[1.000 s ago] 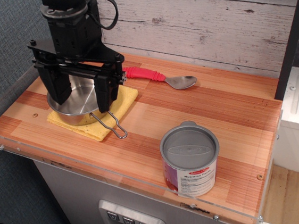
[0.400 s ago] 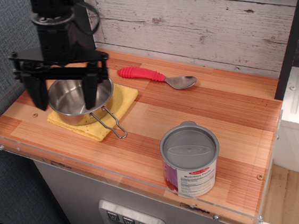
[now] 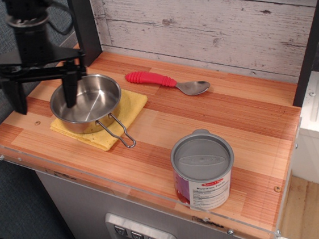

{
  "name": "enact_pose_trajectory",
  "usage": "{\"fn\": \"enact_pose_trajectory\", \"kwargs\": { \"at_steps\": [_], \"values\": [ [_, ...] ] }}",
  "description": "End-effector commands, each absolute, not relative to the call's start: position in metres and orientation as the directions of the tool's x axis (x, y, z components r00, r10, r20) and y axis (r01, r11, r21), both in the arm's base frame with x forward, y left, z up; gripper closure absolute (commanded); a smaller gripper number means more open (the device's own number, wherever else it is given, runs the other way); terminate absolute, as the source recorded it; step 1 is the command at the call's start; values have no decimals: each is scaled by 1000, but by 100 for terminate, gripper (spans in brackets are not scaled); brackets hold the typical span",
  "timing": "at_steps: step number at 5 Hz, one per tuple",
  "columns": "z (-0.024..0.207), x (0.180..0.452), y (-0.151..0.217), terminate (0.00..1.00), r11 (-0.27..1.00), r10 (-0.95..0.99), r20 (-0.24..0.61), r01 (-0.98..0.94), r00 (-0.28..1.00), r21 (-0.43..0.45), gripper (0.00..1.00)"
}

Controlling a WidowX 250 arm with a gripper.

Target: Move the pan so it is next to the top of the spoon.

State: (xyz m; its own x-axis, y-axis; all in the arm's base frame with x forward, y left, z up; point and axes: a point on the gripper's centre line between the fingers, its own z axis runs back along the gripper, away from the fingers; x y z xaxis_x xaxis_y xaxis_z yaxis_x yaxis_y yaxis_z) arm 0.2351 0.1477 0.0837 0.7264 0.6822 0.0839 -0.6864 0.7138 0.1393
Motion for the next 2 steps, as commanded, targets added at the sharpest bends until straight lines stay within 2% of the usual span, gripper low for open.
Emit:
{"fn": "enact_pose_trajectory", "kwargs": {
  "at_steps": [1,2],
  "values": [
    [73,253,167,0,650,737,180,-756,651,71,0],
    [60,253,170,0,648,742,168,-758,650,70,0]
  ]
}}
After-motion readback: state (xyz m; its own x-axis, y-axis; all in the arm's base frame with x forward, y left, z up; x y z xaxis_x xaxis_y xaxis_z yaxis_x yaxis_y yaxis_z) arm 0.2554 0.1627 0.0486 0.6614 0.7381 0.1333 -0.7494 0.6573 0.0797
